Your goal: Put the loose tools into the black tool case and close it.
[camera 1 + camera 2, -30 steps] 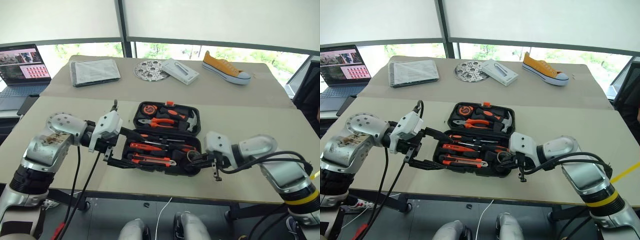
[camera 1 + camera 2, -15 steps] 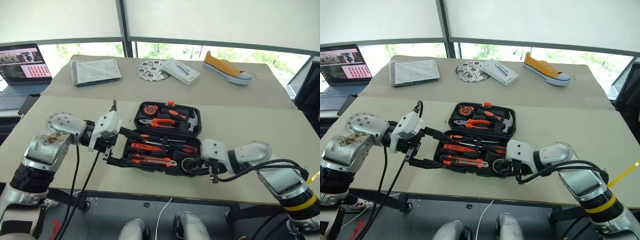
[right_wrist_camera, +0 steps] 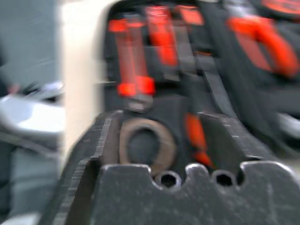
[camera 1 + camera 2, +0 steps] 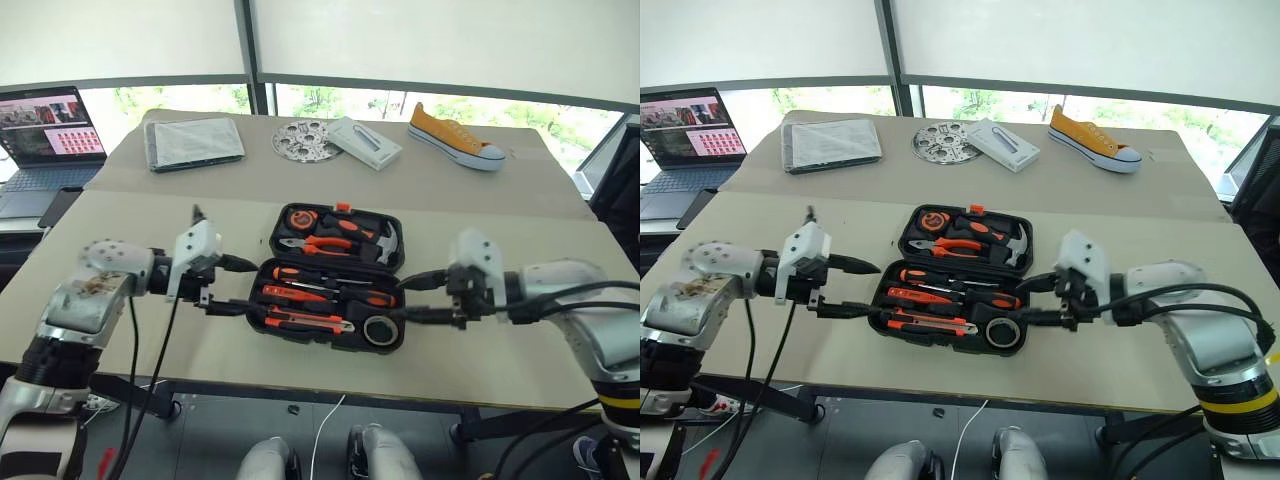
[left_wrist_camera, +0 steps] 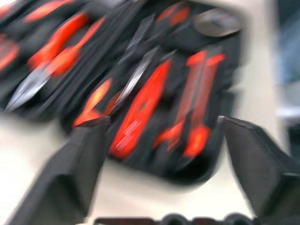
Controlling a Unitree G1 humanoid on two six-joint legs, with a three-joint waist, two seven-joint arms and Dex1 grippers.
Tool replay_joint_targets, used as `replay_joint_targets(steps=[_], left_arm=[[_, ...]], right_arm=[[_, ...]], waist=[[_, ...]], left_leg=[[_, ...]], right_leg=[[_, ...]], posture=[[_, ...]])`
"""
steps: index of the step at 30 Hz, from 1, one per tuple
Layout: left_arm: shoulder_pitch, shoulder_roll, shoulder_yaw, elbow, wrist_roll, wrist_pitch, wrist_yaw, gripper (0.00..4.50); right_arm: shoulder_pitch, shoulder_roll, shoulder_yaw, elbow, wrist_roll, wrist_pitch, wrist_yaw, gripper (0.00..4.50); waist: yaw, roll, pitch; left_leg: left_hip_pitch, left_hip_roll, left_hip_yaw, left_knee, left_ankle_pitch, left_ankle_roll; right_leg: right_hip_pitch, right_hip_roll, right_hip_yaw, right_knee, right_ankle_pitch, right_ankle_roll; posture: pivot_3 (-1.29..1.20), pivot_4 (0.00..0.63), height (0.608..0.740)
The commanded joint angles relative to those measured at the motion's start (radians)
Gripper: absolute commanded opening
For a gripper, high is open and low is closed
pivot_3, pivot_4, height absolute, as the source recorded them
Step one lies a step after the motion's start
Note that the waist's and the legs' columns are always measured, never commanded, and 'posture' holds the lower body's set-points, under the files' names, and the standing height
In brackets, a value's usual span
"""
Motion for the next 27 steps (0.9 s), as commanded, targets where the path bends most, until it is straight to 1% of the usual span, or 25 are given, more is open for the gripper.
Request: replay_joint_targets(steps=[1, 4, 5, 6, 8, 10, 12, 15, 20, 23, 27], left_arm=[[0.023, 0.006, 0.032, 0.081, 0.068, -0.095, 0.072, 2.34], [0.026, -0.026, 0.006, 0.128, 0.109, -0.151, 0.101, 1.09], [0.022, -0.042, -0.005, 0.141, 0.120, -0.164, 0.111, 0.72], [0.018, -0.054, -0.010, 0.152, 0.129, -0.175, 0.116, 0.46], [0.010, -0.076, -0.018, 0.164, 0.140, -0.187, 0.123, 0.08], [-0.009, -0.117, -0.038, 0.154, 0.144, -0.169, 0.135, 0.08], [-0.014, -0.148, -0.061, 0.121, 0.126, -0.137, 0.111, 0.08], [-0.005, -0.163, -0.076, 0.061, 0.097, -0.105, 0.068, 0.08], [0.043, -0.147, -0.079, -0.065, 0.041, -0.017, 0.001, 0.08], [0.088, -0.131, -0.086, -0.126, 0.039, 0.000, -0.011, 0.08], [0.133, -0.117, -0.081, -0.158, 0.056, -0.005, 0.000, 0.08]], right_arm=[[0.033, 0.006, -0.023, 0.094, -0.081, -0.132, -0.065, 1.17], [0.049, 0.025, 0.023, 0.150, -0.148, -0.234, -0.087, 0.12], [0.049, 0.035, 0.040, 0.161, -0.167, -0.263, -0.090, 0.00], [0.046, 0.042, 0.052, 0.170, -0.179, -0.284, -0.092, 0.00], [0.038, 0.058, 0.070, 0.182, -0.197, -0.311, -0.095, 0.00], [0.015, 0.081, 0.107, 0.197, -0.238, -0.369, -0.104, 0.00], [-0.012, 0.105, 0.140, 0.214, -0.271, -0.411, -0.114, 0.00], [-0.016, 0.118, 0.158, 0.196, -0.251, -0.436, -0.064, 0.00], [0.031, 0.099, 0.150, 0.125, -0.211, -0.464, 0.013, 0.00], [0.074, 0.083, 0.139, 0.082, -0.202, -0.467, 0.040, 0.00], [0.132, 0.073, 0.119, 0.026, -0.205, -0.460, 0.038, 0.00]], waist=[[0.000, 0.000, 0.000], [0.001, 0.000, 0.000], [0.001, 0.000, 0.000], [0.001, 0.000, 0.000], [0.000, 0.000, 0.000], [-0.001, 0.000, 0.000], [-0.002, 0.000, 0.000], [-0.006, 0.000, 0.000], [-0.010, 0.000, 0.000], [-0.011, 0.000, 0.000], [-0.010, 0.000, 0.000]], left_leg=[[0.000, 0.000, 0.000, 0.000, 0.000, 0.000], [0.000, 0.000, 0.001, 0.000, 0.000, 0.000], [0.000, -0.001, 0.002, 0.000, 0.000, 0.000], [0.000, 0.000, 0.002, 0.000, 0.000, 0.000], [0.000, 0.000, 0.002, 0.000, 0.000, 0.000], [0.000, 0.000, 0.002, 0.000, 0.000, 0.000], [0.000, 0.000, 0.003, 0.000, 0.000, 0.000], [0.000, 0.000, 0.003, 0.000, 0.000, 0.000], [0.000, 0.000, 0.002, 0.000, 0.000, 0.000], [0.000, 0.000, 0.002, 0.000, 0.000, 0.000], [0.000, 0.000, 0.001, -0.001, 0.000, 0.000]], right_leg=[[0.000, 0.000, 0.000, 0.000, 0.000, 0.000], [0.000, -0.001, 0.000, 0.000, -0.001, 0.003], [0.000, -0.001, 0.000, 0.000, -0.002, 0.004], [0.000, -0.001, 0.000, 0.000, -0.003, 0.006], [0.000, -0.001, 0.000, 0.000, -0.004, 0.007], [0.000, -0.001, 0.000, 0.001, -0.004, 0.007], [0.000, -0.001, 0.000, 0.001, -0.004, 0.007], [0.000, -0.001, 0.000, 0.001, -0.003, 0.007], [0.000, 0.000, 0.000, 0.000, -0.002, 0.004], [0.000, -0.001, 0.000, 0.000, -0.002, 0.004], [0.000, -0.001, 0.000, 0.000, -0.003, 0.005]], posture=[[0.00, 0.150, 0.733], [0.00, 0.150, 0.733], [0.00, 0.150, 0.733], [0.00, 0.150, 0.733], [0.00, 0.150, 0.733], [0.00, 0.150, 0.733], [0.00, 0.150, 0.733], [0.00, 0.150, 0.733], [0.00, 0.150, 0.733], [0.00, 0.150, 0.733], [0.00, 0.150, 0.733]])
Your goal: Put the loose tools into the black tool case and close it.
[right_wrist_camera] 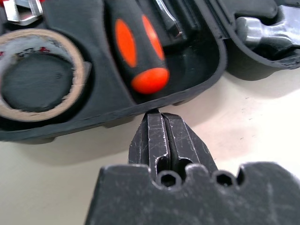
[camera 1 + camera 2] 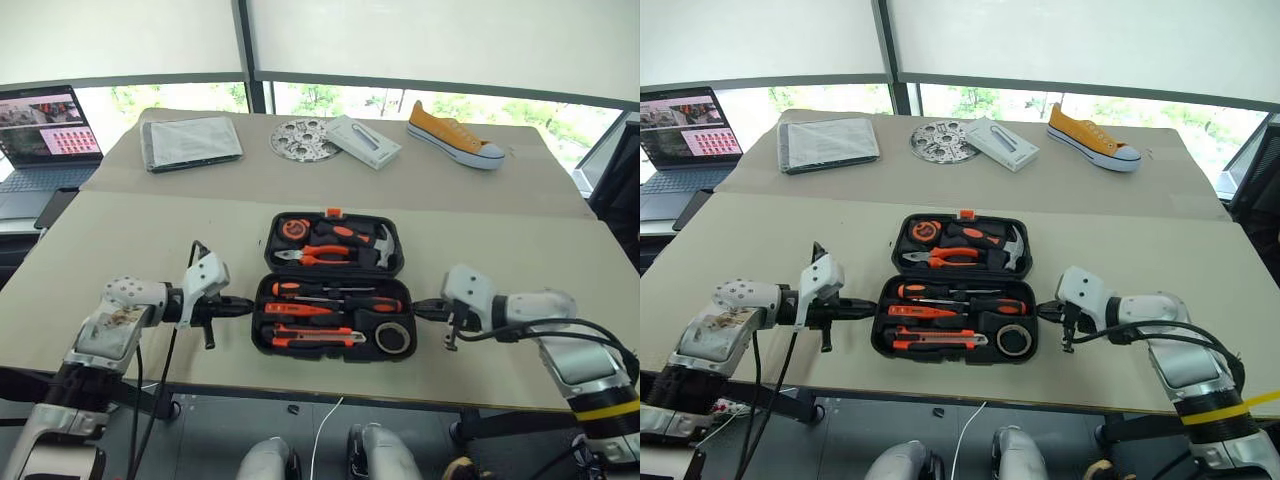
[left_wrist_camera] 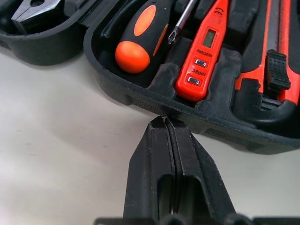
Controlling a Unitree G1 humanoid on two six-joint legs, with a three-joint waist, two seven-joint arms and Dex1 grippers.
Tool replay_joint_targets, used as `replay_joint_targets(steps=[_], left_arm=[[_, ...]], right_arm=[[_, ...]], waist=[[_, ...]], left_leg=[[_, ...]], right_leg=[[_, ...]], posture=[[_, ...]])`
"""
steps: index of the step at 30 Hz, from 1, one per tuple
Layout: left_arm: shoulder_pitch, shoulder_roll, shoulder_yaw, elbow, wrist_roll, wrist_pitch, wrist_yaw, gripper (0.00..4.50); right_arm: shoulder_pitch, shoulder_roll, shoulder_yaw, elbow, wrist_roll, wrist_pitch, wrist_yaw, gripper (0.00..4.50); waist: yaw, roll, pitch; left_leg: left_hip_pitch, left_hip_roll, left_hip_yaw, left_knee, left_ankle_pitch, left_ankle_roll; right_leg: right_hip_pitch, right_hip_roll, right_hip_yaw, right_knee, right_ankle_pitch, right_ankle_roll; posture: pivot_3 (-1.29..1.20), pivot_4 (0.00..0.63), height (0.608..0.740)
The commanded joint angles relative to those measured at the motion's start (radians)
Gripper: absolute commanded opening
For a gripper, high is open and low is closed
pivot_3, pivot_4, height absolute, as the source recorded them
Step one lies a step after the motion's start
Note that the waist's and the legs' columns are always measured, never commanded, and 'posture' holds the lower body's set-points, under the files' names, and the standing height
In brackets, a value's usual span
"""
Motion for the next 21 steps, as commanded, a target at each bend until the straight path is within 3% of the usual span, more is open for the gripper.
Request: replay_joint_targets(steps=[1, 7, 10, 13, 18, 19, 21], left_arm=[[0.031, -0.004, -0.014, -0.083, -0.034, -0.008, -0.022, 0.08], [0.092, 0.050, 0.039, -0.077, -0.019, 0.002, 0.001, 0.08], [0.051, 0.082, 0.100, 0.042, -0.016, 0.067, 0.056, 0.85], [-0.090, 0.050, 0.156, 0.187, -0.079, 0.253, 0.135, 1.93], [-0.321, -0.041, 0.178, 0.321, -0.147, 0.490, 0.205, 3.65], [-0.370, -0.071, 0.178, 0.355, -0.151, 0.531, 0.234, 4.16], [-0.451, -0.124, 0.168, 0.421, -0.141, 0.580, 0.285, 4.42]], right_arm=[[0.035, 0.010, -0.003, -0.121, 0.052, -0.035, 0.025, 0.00], [0.084, -0.025, -0.049, -0.107, -0.005, -0.008, -0.030, 0.00], [0.072, -0.067, -0.110, -0.073, 0.034, 0.074, -0.029, 0.86], [-0.021, -0.045, -0.149, -0.033, 0.114, 0.224, -0.056, 1.83], [-0.263, 0.050, -0.135, 0.107, 0.169, 0.428, -0.133, 3.45], [-0.327, 0.085, -0.122, 0.159, 0.164, 0.466, -0.162, 3.89], [-0.434, 0.146, -0.094, 0.269, 0.148, 0.529, -0.209, 4.15]], waist=[[0.001, 0.000, 0.000], [0.000, 0.000, 0.000], [0.002, 0.000, 0.000], [0.004, -0.001, 0.000], [0.002, -0.001, 0.000], [0.001, -0.001, 0.000], [-0.002, -0.001, 0.000]], left_leg=[[0.000, 0.000, 0.000, 0.000, 0.000, 0.000], [0.001, 0.001, 0.000, 0.000, 0.000, 0.000], [0.001, 0.000, 0.000, 0.000, 0.000, 0.000], [0.001, 0.001, 0.000, 0.001, 0.000, 0.001], [0.000, 0.000, 0.000, 0.002, 0.001, 0.002], [0.000, 0.000, 0.000, 0.002, 0.001, 0.002], [0.000, -0.001, 0.001, 0.002, 0.001, 0.002]], right_leg=[[0.000, 0.000, 0.000, 0.000, -0.001, 0.002], [0.000, -0.001, 0.001, 0.001, -0.001, 0.002], [0.000, -0.001, 0.001, 0.001, -0.001, 0.002], [0.000, -0.001, 0.000, 0.002, -0.001, 0.002], [0.001, -0.001, 0.000, 0.002, 0.001, 0.001], [0.001, -0.001, 0.000, 0.002, 0.002, -0.002], [0.001, 0.000, -0.001, 0.001, 0.005, -0.005]], posture=[[0.00, 0.150, 0.733], [0.00, 0.150, 0.733], [0.00, 0.150, 0.733], [0.00, 0.150, 0.733], [0.00, 0.150, 0.733], [0.00, 0.150, 0.733], [0.00, 0.150, 0.733]])
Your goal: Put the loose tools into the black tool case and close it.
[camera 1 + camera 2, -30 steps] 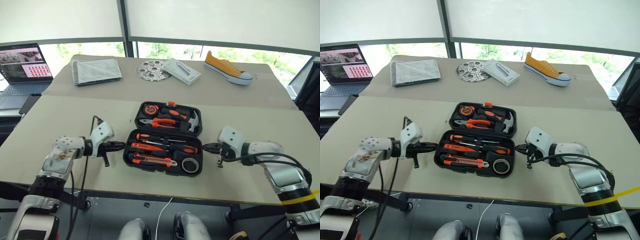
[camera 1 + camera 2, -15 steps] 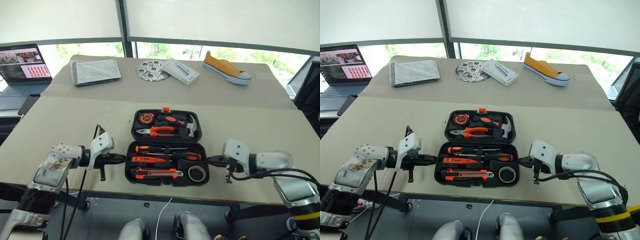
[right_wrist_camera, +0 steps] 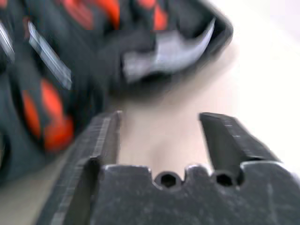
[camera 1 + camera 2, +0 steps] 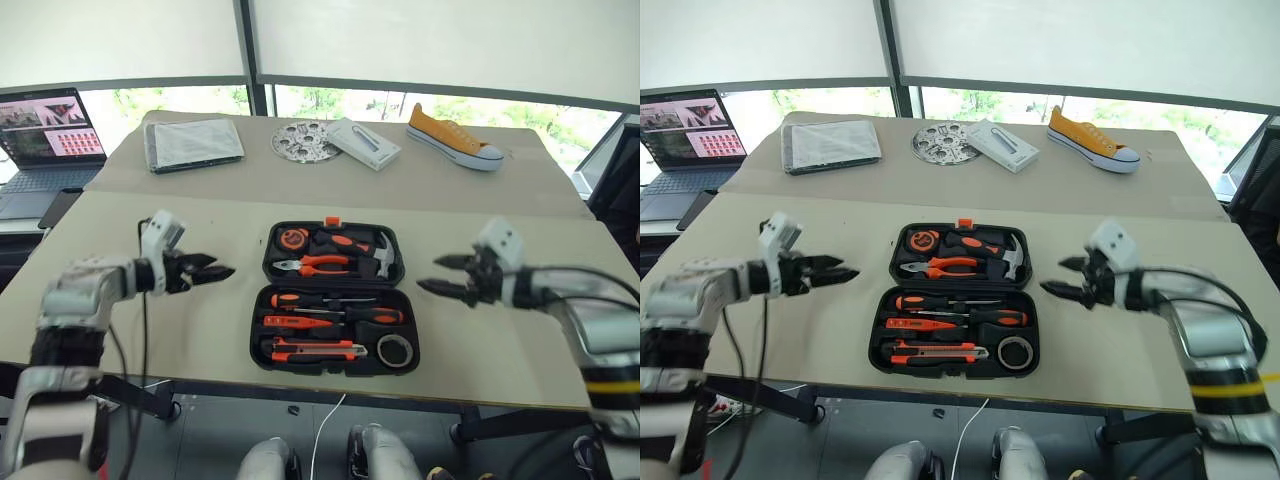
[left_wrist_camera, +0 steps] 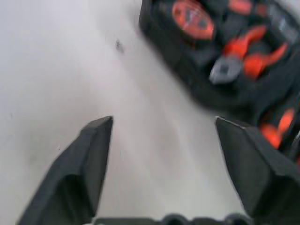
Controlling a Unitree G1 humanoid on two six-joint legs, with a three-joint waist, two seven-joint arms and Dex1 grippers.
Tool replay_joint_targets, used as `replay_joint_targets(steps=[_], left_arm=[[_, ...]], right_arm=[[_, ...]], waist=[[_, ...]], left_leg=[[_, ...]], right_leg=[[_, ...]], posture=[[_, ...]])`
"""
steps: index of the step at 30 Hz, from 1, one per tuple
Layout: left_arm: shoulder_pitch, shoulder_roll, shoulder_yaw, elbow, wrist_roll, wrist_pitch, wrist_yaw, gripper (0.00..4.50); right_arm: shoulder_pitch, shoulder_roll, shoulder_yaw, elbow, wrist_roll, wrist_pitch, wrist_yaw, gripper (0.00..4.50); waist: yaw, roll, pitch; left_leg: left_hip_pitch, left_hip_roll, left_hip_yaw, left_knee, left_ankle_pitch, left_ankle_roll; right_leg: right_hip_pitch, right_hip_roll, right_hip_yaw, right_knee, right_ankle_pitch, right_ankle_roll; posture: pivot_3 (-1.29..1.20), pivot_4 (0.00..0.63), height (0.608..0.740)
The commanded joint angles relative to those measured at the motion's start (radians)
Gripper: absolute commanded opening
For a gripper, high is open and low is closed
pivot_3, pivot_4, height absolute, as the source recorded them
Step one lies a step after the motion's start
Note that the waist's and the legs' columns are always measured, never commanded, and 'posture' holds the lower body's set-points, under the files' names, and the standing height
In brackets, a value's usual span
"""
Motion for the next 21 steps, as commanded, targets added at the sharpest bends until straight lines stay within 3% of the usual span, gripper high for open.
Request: replay_joint_targets(steps=[1, 7, 13, 19, 21], left_arm=[[-0.107, -0.058, -0.001, 0.084, -0.007, 0.084, 0.076, 4.42], [-0.196, -0.135, -0.041, 0.212, 0.036, 0.031, 0.112, 4.42], [-0.217, -0.159, -0.052, 0.252, 0.045, 0.016, 0.110, 2.58], [-0.215, -0.170, -0.048, 0.275, 0.051, -0.008, 0.111, 0.22], [-0.216, -0.173, -0.045, 0.277, 0.052, -0.011, 0.108, 0.02]], right_arm=[[-0.136, 0.064, 0.030, 0.143, -0.012, 0.100, -0.075, 4.15], [-0.270, 0.141, 0.072, 0.391, -0.078, 0.094, -0.158, 4.15], [-0.288, 0.147, 0.086, 0.433, -0.093, 0.108, -0.154, 2.37], [-0.251, 0.142, 0.119, 0.358, -0.094, 0.124, -0.135, 0.28], [-0.240, 0.139, 0.124, 0.329, -0.088, 0.138, -0.128, 0.03]], waist=[[-0.003, 0.000, 0.000], [-0.011, 0.000, 0.000], [-0.017, 0.000, 0.000], [-0.015, 0.001, 0.000], [-0.016, 0.000, -0.001]], left_leg=[[0.000, 0.000, 0.000, 0.000, 0.000, 0.000], [-0.002, -0.001, 0.000, -0.004, 0.000, 0.000], [-0.001, 0.000, 0.000, -0.005, 0.000, -0.001], [0.000, -0.001, 0.002, -0.002, 0.000, -0.001], [0.001, -0.001, 0.002, -0.002, 0.001, -0.002]], right_leg=[[0.000, 0.000, 0.000, 0.000, 0.000, 0.000], [-0.001, 0.002, -0.006, 0.001, 0.000, 0.001], [-0.001, 0.002, -0.006, 0.001, 0.000, 0.001], [0.000, -0.002, -0.003, 0.001, 0.001, 0.002], [0.001, -0.002, -0.001, 0.001, 0.001, 0.003]], posture=[[0.00, 0.150, 0.733], [0.00, 0.150, 0.733], [0.00, 0.150, 0.733], [0.00, 0.150, 0.733], [0.00, 0.150, 0.733]])
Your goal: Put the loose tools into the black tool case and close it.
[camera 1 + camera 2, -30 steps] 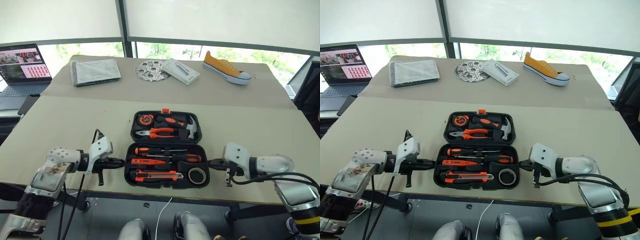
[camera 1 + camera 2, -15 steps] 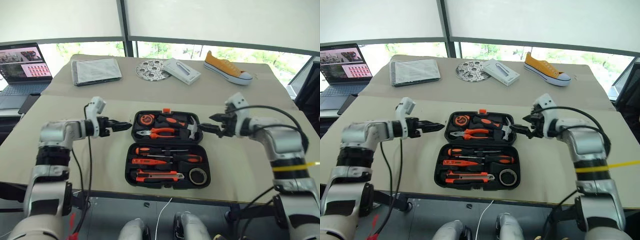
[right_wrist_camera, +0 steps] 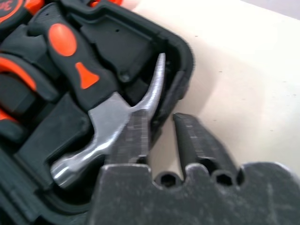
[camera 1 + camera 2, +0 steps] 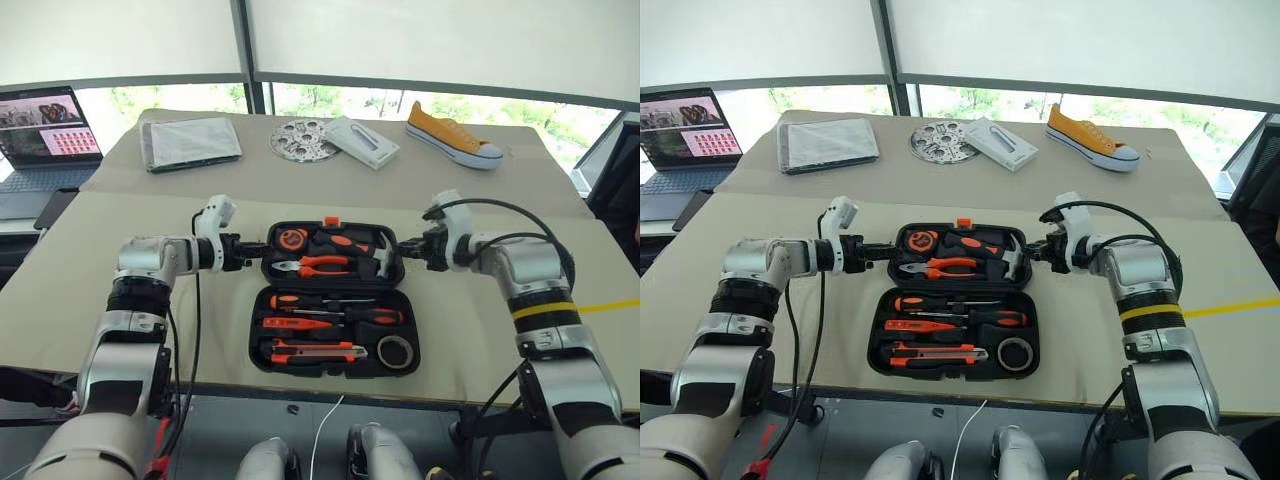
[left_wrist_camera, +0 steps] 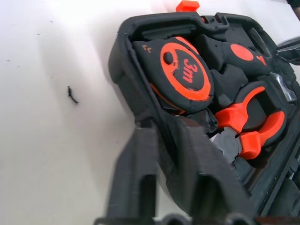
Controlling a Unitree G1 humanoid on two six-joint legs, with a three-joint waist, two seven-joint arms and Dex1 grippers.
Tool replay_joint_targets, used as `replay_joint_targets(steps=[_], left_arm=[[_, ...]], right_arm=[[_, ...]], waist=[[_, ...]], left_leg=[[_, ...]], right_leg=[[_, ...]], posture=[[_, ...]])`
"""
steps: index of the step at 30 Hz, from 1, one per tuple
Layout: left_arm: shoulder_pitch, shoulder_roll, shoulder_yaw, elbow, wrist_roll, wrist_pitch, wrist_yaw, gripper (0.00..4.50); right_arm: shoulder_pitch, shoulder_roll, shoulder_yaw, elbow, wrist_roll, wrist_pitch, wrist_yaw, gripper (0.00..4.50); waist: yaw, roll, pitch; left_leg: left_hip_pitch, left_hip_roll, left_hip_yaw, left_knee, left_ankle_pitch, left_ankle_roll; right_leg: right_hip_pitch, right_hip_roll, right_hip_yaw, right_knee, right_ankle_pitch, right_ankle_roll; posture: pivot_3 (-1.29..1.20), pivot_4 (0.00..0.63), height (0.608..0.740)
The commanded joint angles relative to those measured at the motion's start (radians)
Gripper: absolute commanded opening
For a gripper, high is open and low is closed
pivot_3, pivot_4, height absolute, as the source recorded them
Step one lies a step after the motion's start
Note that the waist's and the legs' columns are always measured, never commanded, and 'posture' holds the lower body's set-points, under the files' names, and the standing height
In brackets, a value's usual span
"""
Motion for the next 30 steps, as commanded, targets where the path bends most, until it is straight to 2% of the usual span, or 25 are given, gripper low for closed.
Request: replay_joint_targets(steps=[1, 15, 16, 17, 22, 30], left_arm=[[-0.018, -0.003, 0.000, 0.001, 0.004, -0.021, -0.005, 0.02], [-0.001, 0.002, 0.008, -0.068, -0.003, -0.060, -0.024, 0.02], [0.004, 0.002, 0.007, -0.073, -0.002, -0.060, -0.023, 0.00], [0.007, 0.002, 0.007, -0.075, -0.001, -0.061, -0.022, 0.00], [0.019, 0.001, 0.006, -0.084, 0.002, -0.066, -0.021, 0.00], [0.024, -0.005, 0.008, -0.080, 0.002, -0.080, -0.014, 0.00]], right_arm=[[0.032, -0.012, 0.016, -0.054, 0.000, 0.042, 0.014, 0.03], [-0.048, -0.001, -0.055, -0.044, 0.029, 0.077, -0.017, 0.03], [-0.045, -0.004, -0.063, -0.060, 0.035, 0.094, -0.019, 0.60], [-0.038, -0.009, -0.071, -0.088, 0.044, 0.115, -0.018, 0.80], [0.024, -0.019, -0.082, -0.230, 0.079, 0.217, -0.033, 2.52], [0.110, -0.023, -0.081, -0.261, 0.074, 0.264, -0.091, 2.52]], waist=[[-0.001, 0.000, 0.000], [-0.004, 0.000, 0.000], [-0.003, 0.000, 0.000], [-0.003, 0.000, 0.000], [-0.002, 0.000, 0.000], [-0.001, 0.000, 0.000]], left_leg=[[0.000, 0.000, 0.000, 0.000, 0.000, 0.000], [-0.001, 0.001, 0.000, 0.000, 0.001, -0.002], [-0.001, 0.001, 0.000, 0.000, 0.001, -0.002], [-0.001, 0.001, 0.000, 0.000, 0.001, -0.002], [-0.002, 0.001, -0.001, -0.001, 0.001, -0.002], [-0.002, 0.001, 0.000, -0.001, 0.001, -0.002]], right_leg=[[0.000, 0.000, 0.001, 0.000, 0.000, 0.000], [-0.001, 0.001, 0.001, 0.000, 0.000, -0.001], [-0.002, 0.001, 0.001, 0.000, 0.000, -0.001], [-0.002, 0.001, 0.001, 0.000, 0.000, -0.001], [-0.002, 0.001, 0.001, 0.000, 0.000, -0.001], [-0.002, 0.001, 0.001, -0.001, 0.000, -0.001]], posture=[[0.00, 0.150, 0.733], [0.00, 0.150, 0.733], [0.00, 0.150, 0.733], [0.00, 0.150, 0.733], [0.00, 0.150, 0.733], [0.00, 0.150, 0.733]])
